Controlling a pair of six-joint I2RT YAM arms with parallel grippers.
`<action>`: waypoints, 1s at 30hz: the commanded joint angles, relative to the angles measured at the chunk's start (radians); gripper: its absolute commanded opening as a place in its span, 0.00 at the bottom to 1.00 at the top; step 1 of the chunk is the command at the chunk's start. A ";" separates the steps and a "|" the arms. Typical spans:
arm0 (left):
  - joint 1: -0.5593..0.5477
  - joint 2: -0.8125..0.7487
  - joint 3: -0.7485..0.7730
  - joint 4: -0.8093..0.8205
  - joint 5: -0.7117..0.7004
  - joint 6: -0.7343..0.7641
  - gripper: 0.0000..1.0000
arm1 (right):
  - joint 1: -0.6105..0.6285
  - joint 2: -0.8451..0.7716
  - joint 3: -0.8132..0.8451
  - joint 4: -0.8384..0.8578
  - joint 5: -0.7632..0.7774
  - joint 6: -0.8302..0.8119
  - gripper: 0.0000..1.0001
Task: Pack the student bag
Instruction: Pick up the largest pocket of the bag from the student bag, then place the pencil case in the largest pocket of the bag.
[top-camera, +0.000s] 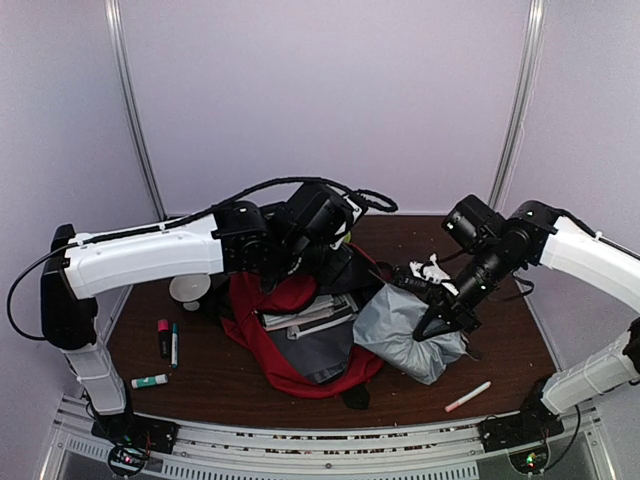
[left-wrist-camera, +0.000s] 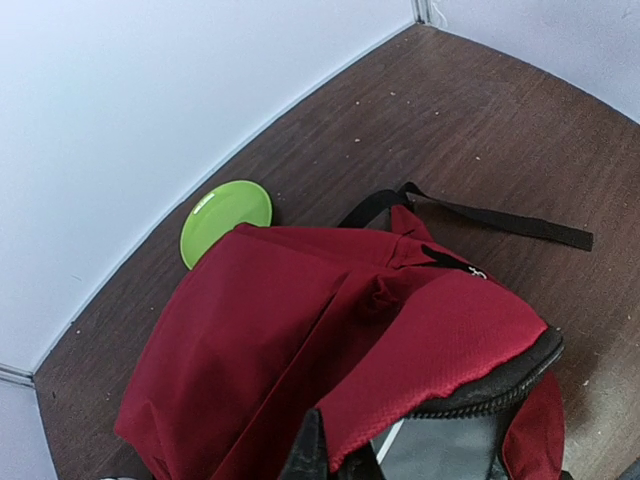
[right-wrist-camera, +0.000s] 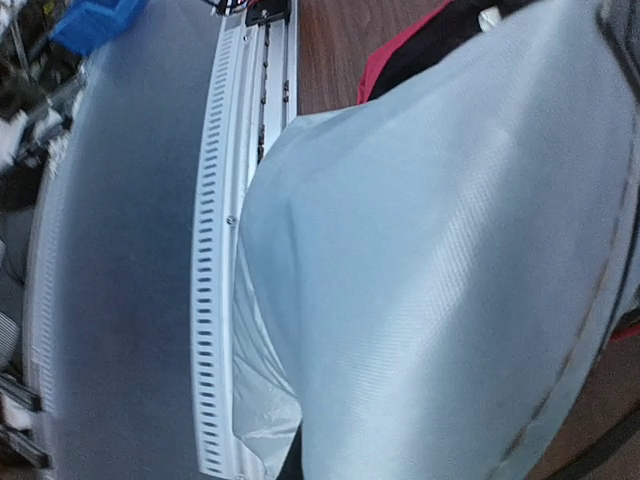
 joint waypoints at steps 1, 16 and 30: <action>0.012 -0.063 0.000 0.088 0.079 -0.011 0.00 | 0.137 -0.039 0.128 0.124 0.293 -0.151 0.00; 0.024 -0.165 -0.054 0.123 0.185 -0.018 0.00 | 0.380 0.139 0.142 0.339 0.759 -0.595 0.00; 0.024 -0.192 -0.055 0.093 0.266 -0.004 0.00 | 0.479 0.264 0.209 0.486 0.740 -0.653 0.00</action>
